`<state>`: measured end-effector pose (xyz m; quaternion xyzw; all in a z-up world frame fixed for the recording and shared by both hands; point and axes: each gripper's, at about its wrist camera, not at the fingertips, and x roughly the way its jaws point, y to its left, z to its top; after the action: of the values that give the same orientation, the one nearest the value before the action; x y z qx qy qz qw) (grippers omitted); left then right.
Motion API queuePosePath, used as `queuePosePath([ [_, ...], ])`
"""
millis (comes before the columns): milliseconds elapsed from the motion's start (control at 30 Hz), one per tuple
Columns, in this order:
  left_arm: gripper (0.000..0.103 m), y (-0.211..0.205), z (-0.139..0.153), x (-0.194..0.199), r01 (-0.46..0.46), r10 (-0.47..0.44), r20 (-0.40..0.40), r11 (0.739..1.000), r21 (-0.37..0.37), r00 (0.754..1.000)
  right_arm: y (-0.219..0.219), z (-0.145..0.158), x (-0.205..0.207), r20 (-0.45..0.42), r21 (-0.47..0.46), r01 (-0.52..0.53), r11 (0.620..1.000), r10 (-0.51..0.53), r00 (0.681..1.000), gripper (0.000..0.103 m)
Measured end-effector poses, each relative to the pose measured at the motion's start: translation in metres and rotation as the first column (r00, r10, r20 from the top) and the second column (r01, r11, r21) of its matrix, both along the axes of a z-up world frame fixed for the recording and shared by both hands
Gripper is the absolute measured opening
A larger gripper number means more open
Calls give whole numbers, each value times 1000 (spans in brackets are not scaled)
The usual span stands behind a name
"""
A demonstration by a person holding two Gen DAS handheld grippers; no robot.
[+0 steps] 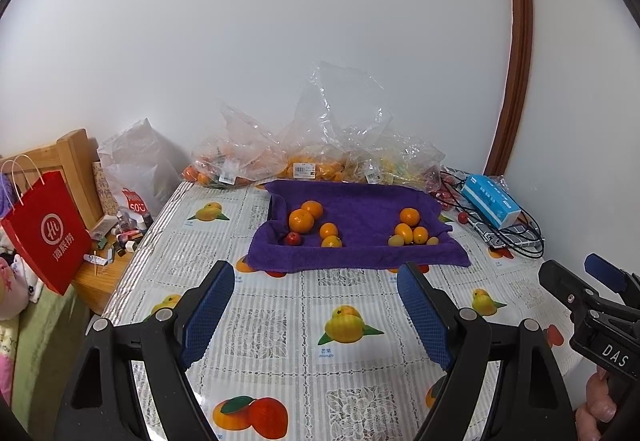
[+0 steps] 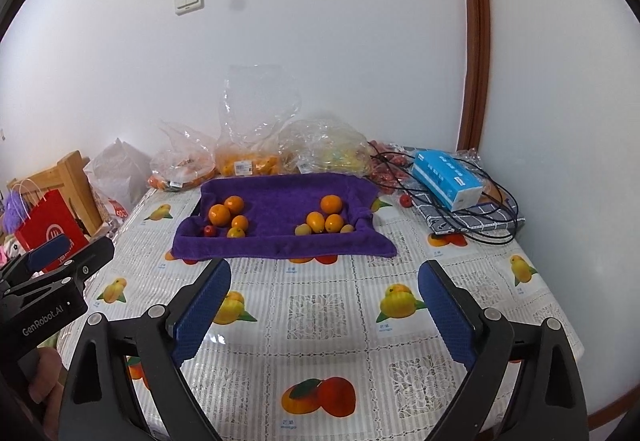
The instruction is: Organize fruits
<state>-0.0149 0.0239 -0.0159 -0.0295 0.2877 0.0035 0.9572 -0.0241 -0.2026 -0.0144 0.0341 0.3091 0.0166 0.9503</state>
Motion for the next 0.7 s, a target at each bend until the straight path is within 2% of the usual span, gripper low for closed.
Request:
queuePosePath([
  [700, 83, 2, 4, -2, -7, 7, 2, 1000, 2, 1000, 1, 0, 0, -1, 5, -4, 1000, 4, 1000, 94],
])
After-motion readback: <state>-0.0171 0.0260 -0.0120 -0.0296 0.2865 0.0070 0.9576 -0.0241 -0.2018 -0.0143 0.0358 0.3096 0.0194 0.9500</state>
